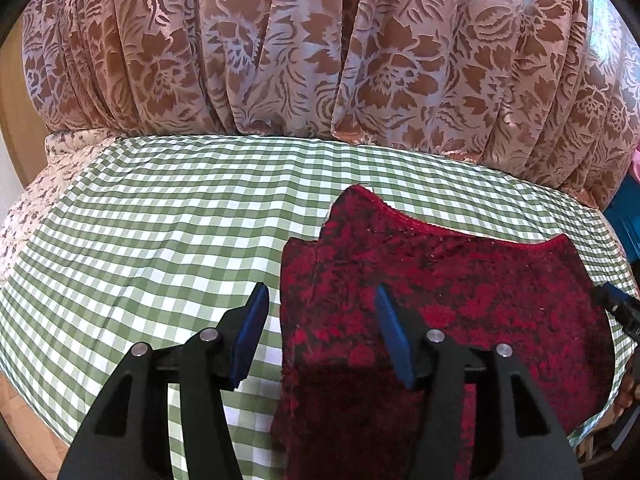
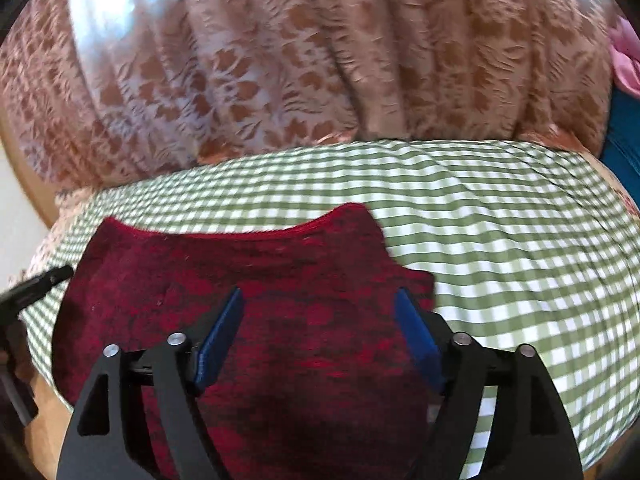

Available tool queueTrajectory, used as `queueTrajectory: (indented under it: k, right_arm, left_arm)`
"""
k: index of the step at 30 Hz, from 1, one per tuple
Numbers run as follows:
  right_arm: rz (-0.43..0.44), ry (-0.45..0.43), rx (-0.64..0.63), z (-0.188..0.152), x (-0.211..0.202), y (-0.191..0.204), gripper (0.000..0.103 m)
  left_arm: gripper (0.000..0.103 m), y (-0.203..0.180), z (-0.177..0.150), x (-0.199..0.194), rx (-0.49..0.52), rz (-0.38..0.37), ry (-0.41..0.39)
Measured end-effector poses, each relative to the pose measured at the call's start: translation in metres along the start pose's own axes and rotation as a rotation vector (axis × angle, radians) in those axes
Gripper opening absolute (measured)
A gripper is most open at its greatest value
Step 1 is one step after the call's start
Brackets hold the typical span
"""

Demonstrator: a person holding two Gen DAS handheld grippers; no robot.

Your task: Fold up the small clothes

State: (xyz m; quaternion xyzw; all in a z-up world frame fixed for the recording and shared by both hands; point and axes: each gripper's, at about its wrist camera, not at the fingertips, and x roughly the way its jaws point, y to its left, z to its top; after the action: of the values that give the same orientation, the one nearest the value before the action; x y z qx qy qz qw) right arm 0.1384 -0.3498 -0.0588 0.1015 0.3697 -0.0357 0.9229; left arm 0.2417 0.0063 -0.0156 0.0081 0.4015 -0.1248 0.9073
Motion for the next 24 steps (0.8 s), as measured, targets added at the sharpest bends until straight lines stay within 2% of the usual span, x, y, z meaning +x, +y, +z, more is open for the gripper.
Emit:
queueTrajectory:
  k: [6,12,17,20,22,24]
  right_arm:
    - [0.013,0.079,0.014,-0.012,0.029,0.004,0.077]
    - [0.014,0.078,0.007,-0.020,0.038,0.004,0.081]
    - [0.006,0.072,-0.001,-0.024,0.040,0.007,0.083]
    - [0.008,0.074,0.005,-0.023,0.040,0.006,0.083]
    - [0.012,0.073,0.008,-0.023,0.039,0.005,0.083]
    - [0.014,0.071,0.010,-0.023,0.039,0.005,0.083]
  left_arm:
    - [0.055,0.005,0.003,0.009,0.004,0.001,0.012]
    - [0.054,0.009,0.007,0.023,-0.003,-0.023,0.044]
    - [0.051,0.015,0.012,0.039,-0.044,-0.101,0.098]
    - [0.040,0.018,0.016,0.053,-0.081,-0.154,0.141]
    - [0.023,0.018,0.018,0.060,-0.095,-0.202,0.157]
    - [0.014,0.015,0.020,0.060,-0.084,-0.204,0.146]
